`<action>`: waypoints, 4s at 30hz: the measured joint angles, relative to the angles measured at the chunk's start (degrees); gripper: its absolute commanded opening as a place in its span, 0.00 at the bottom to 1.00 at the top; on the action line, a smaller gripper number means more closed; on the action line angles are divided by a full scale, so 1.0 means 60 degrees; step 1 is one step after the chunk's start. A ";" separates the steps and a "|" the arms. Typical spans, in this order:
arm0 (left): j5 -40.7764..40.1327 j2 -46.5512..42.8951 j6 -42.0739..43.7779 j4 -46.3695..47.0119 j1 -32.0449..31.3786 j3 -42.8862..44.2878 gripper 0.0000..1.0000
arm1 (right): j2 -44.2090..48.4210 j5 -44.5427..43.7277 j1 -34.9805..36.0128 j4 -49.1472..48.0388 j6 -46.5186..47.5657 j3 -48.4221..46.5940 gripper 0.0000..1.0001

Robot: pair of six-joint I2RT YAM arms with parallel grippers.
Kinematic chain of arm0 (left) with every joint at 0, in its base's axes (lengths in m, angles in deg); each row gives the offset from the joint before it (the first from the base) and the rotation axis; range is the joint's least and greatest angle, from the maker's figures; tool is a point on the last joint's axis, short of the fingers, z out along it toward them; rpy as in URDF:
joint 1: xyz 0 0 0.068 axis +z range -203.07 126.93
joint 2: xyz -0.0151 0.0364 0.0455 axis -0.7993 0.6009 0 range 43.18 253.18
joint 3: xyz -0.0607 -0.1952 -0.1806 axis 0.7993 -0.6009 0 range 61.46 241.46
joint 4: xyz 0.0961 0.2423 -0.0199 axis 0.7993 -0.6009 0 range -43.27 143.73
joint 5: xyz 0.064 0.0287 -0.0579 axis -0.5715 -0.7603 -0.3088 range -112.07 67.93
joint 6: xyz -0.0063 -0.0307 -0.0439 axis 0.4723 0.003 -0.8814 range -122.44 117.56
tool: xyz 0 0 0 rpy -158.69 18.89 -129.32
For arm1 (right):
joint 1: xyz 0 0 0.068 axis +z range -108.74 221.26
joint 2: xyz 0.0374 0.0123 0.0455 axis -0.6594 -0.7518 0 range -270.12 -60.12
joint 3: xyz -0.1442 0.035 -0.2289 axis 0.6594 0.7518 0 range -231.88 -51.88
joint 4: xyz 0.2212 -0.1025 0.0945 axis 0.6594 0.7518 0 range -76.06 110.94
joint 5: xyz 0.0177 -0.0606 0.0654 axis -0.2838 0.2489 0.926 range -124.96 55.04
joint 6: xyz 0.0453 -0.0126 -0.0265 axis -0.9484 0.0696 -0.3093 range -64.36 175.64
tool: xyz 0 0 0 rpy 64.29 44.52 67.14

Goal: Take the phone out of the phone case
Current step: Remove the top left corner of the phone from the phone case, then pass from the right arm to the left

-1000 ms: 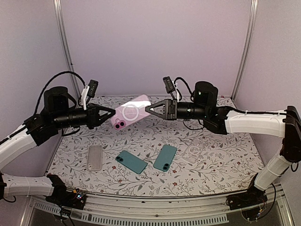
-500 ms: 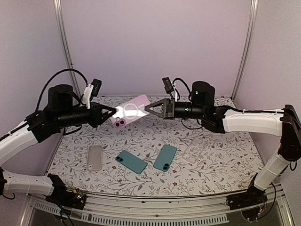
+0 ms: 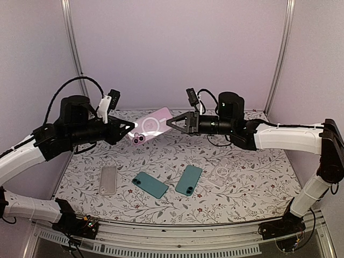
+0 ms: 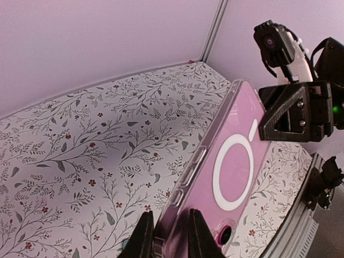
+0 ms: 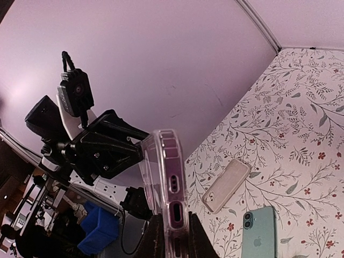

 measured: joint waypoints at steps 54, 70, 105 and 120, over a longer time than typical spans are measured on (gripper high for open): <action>-0.1005 -0.0630 -0.1963 -0.0350 -0.1005 0.0026 0.70 | 0.1362 -0.1880 -0.0270 0.0026 0.0335 0.0586 0.00; 0.1060 -0.1177 -0.3319 0.5031 -0.0892 -0.1883 0.67 | 0.1887 -0.1290 -0.0270 -0.3570 -0.0976 0.1450 0.00; 0.2889 0.0076 -0.4350 0.8695 -0.0761 -0.2051 0.00 | 0.1468 0.0346 -0.0331 -0.6098 -0.2361 0.1632 0.81; 0.3989 -0.0233 -0.4073 0.6346 -0.0758 -0.1701 0.00 | 0.2371 0.3413 -0.1854 -0.3326 -0.0178 0.2062 0.84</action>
